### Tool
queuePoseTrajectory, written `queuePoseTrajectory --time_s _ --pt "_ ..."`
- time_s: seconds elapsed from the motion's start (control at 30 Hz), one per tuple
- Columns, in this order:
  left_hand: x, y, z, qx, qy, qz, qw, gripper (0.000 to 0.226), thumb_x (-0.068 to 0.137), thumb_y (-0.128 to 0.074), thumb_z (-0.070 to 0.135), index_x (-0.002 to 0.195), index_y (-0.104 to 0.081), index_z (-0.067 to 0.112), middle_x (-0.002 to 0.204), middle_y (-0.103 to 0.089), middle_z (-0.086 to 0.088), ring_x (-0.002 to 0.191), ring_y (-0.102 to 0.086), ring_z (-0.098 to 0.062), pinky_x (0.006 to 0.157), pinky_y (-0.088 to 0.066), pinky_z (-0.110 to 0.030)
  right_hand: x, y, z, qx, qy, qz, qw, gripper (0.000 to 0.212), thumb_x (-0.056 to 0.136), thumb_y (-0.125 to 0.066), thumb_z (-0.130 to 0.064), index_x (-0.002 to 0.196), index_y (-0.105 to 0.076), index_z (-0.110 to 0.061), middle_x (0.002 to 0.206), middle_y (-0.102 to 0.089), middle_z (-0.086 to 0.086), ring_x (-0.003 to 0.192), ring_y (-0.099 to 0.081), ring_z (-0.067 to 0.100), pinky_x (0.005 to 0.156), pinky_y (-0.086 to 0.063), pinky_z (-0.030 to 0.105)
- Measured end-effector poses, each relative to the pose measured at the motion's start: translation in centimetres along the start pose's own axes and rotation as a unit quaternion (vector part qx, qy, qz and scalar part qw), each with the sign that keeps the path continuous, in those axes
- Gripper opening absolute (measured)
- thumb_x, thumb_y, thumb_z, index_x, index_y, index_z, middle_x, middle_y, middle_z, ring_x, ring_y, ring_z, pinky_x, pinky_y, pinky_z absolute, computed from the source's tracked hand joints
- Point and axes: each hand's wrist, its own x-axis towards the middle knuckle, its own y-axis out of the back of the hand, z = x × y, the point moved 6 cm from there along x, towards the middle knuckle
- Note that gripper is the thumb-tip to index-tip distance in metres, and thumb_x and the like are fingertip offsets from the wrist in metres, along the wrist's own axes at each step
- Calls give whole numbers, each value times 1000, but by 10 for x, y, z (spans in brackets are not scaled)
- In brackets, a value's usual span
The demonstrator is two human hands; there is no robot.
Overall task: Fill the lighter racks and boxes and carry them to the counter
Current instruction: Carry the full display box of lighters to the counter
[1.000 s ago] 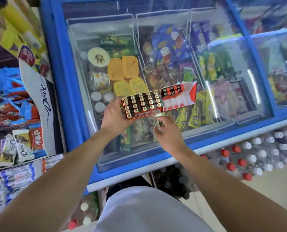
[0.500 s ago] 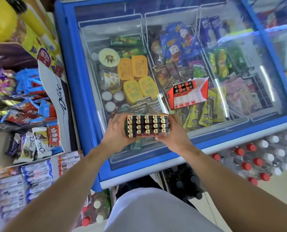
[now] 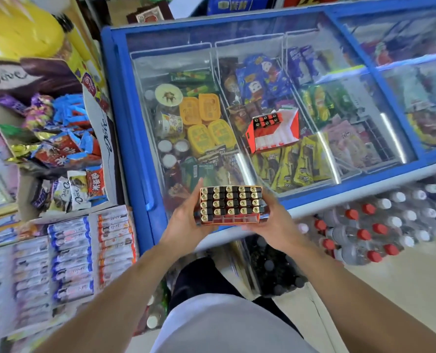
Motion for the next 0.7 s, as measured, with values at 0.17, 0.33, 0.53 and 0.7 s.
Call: queuePoseTrajectory --time_s 0.17,0.33,0.53,0.7 --pt "-73 -18 -5 -19 -14 45 999 93 77 -88 33 154 -36 40 118 -70 19 110 -65 3 102 -53 -32 -70 -10 4 4 42 2 999 71 72 -90 -16 122 -49 -46 120 -65 -16 110 -60 -1 99 -43 21" --pt "-161 -29 -19 -39 -4 96 995 79 77 -89 23 138 -48 50 100 -73 30 96 -69 8 96 -55 -26 -138 -37 12 29 85 -10 996 72 73 -88 -5 118 -54 -49 111 -67 -25 104 -63 -9 95 -48 15" --pt "-261 -21 -58 -67 56 153 984 86 78 -88 19 151 -44 35 95 -71 35 90 -66 16 86 -53 -10 -188 -95 15 0 94 -72 993 85 68 -92 -13 120 -51 -64 112 -71 -23 107 -68 3 105 -48 35" --pt "-332 1 -95 -106 72 200 971 89 78 -88 13 152 -42 32 101 -74 24 94 -67 11 83 -52 -9 -219 -159 -6 -26 115 -124 985 86 65 -94 -11 124 -51 -56 108 -63 -33 107 -58 -10 103 -42 15"
